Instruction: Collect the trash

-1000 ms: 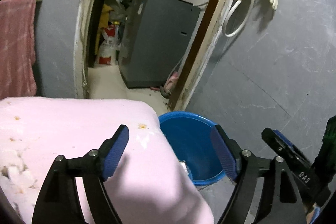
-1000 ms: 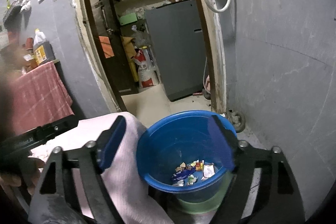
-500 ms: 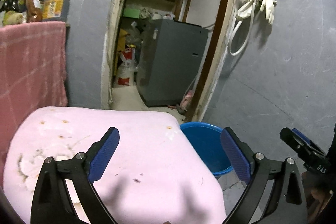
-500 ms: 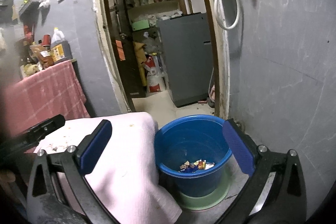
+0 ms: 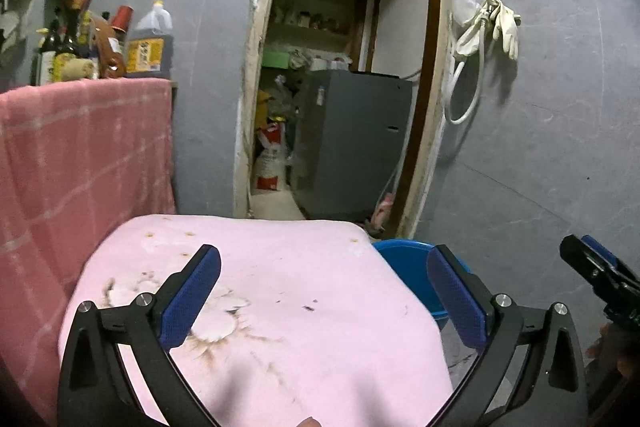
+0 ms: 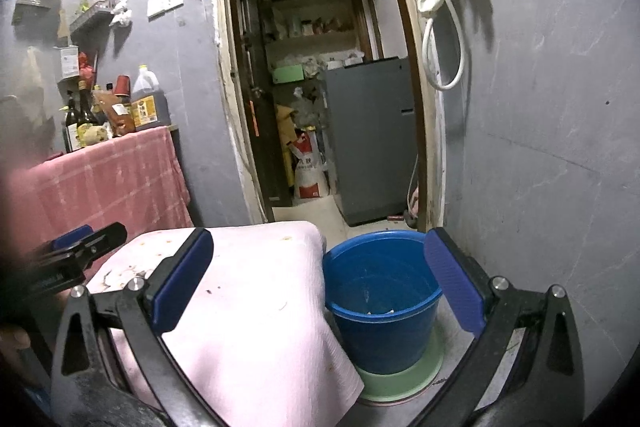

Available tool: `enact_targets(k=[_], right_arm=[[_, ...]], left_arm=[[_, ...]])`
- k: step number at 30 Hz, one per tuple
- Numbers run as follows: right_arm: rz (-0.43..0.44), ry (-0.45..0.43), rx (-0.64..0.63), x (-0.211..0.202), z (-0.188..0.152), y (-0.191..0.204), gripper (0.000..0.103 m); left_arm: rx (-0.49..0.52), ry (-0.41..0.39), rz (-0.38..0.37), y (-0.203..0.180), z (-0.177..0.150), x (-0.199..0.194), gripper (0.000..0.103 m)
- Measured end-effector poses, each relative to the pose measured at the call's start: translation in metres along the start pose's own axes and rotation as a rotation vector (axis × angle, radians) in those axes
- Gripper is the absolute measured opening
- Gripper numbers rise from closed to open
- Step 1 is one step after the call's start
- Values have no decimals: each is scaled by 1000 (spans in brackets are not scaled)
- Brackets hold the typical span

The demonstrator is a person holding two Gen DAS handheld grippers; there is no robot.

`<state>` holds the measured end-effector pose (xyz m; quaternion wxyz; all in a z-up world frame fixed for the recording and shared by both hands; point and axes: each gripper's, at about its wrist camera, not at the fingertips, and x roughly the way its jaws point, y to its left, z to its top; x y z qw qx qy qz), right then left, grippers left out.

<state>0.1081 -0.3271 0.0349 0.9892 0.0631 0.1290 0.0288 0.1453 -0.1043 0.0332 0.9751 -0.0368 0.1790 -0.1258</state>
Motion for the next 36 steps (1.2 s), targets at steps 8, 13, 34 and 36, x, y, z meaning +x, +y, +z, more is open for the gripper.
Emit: enact_targets(k=[8, 13, 34, 36], right_arm=[[-8, -32, -17, -29, -15, 8, 103], [-1, -51, -19, -43, -20, 13, 103], [-31, -17, -13, -63, -73, 21, 103], [-31, -10, -11, -63, -77, 20, 103]], left_arm=[[14, -41, 28, 4, -17, -35, 101], [21, -47, 46, 7, -31, -51, 101], [24, -52, 109, 17, -79, -87, 101], [30, -59, 113, 15, -83, -90, 101]])
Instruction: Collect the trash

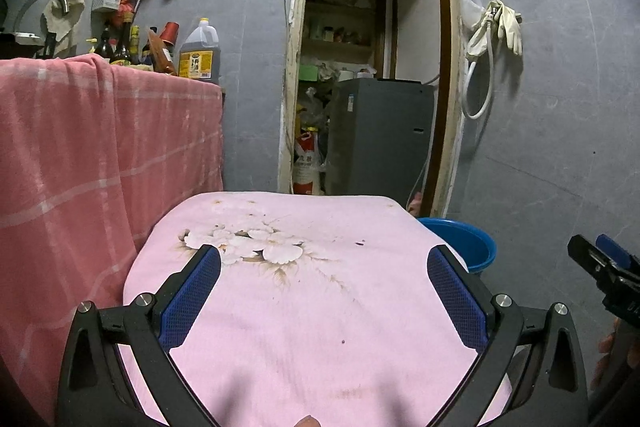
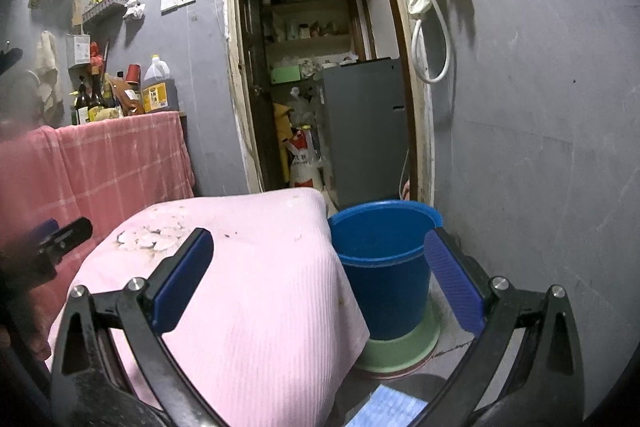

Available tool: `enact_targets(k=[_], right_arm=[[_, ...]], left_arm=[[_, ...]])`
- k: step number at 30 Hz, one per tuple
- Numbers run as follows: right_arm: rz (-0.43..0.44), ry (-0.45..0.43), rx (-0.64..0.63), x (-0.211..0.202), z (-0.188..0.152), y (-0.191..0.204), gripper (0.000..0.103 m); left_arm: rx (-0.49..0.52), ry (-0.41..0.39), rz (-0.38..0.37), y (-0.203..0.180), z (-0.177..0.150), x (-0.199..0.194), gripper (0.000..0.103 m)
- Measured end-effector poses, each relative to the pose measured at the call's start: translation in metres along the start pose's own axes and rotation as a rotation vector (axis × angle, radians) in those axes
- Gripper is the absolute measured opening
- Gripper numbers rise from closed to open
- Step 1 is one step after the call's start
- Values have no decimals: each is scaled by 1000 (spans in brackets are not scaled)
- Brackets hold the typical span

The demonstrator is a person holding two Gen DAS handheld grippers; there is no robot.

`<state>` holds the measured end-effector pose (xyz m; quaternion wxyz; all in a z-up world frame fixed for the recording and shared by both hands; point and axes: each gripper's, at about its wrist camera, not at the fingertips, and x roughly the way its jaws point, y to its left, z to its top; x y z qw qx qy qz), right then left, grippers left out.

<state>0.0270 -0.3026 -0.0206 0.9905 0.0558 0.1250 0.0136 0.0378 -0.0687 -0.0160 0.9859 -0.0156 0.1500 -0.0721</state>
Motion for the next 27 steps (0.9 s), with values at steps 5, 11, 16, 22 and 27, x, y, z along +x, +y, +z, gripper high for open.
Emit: enact_targets(k=[5, 11, 16, 22, 27], right_arm=[[-6, 3, -13, 1, -11, 4, 103], [-19, 33, -14, 10, -22, 5, 103], [-22, 28, -26, 9, -28, 6, 103], [-24, 18, -20, 9, -31, 5, 103], [-26, 17, -12, 9, -32, 0, 103]], left_arm=[[23, 7, 10, -4, -15, -1, 101], [11, 33, 25, -3, -33, 2, 101], [5, 47, 40, 0, -43, 7, 101], [-8, 57, 48, 5, -48, 12, 101], [-5, 56, 51, 5, -49, 11, 101]])
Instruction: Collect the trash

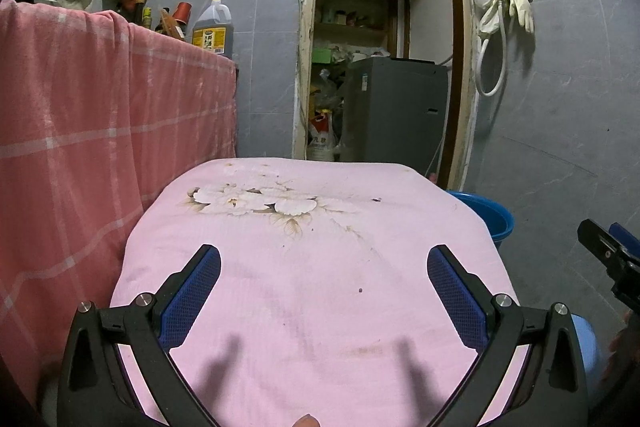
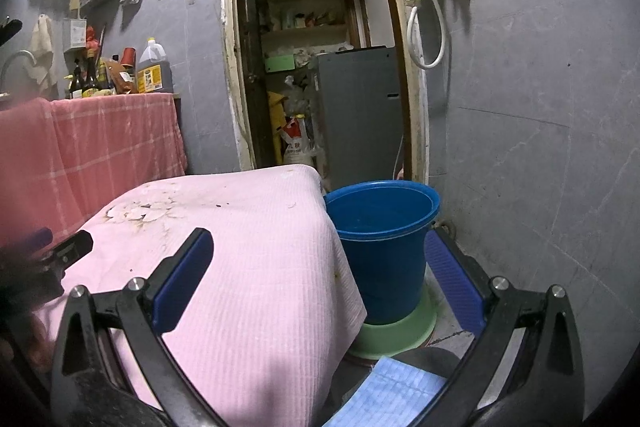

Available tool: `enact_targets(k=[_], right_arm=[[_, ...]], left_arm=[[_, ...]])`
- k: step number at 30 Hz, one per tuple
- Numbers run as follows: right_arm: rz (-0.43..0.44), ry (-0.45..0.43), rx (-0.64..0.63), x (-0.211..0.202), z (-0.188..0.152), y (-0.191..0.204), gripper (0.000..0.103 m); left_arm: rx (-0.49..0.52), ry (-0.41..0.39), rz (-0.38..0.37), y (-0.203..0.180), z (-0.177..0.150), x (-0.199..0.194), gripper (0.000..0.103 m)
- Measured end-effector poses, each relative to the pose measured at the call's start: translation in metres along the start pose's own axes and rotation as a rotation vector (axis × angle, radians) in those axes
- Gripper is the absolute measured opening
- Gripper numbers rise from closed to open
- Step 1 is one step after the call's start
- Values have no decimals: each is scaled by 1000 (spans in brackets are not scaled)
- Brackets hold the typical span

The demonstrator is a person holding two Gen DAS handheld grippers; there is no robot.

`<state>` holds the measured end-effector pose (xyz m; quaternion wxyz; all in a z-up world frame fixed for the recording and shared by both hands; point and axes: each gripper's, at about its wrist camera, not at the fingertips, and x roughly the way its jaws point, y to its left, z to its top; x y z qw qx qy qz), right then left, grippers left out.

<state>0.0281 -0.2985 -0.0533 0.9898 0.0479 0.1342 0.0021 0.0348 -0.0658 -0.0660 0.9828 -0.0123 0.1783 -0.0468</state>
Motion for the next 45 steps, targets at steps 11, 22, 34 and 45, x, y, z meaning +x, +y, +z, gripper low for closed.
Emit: enact_targets(k=[11, 22, 34, 45], right_arm=[[-1, -1, 1, 0, 1, -2, 103], [-1, -5, 4, -1, 2, -4, 103], [-4, -8, 9, -4, 3, -4, 103], [-6, -7, 10, -5, 4, -4, 103]], left_arm=[[-10, 0, -8, 1, 0, -1, 101], [-10, -2, -13, 0, -1, -3, 101], [-7, -4, -14, 1, -1, -4, 101], [-6, -4, -14, 1, -1, -4, 101]])
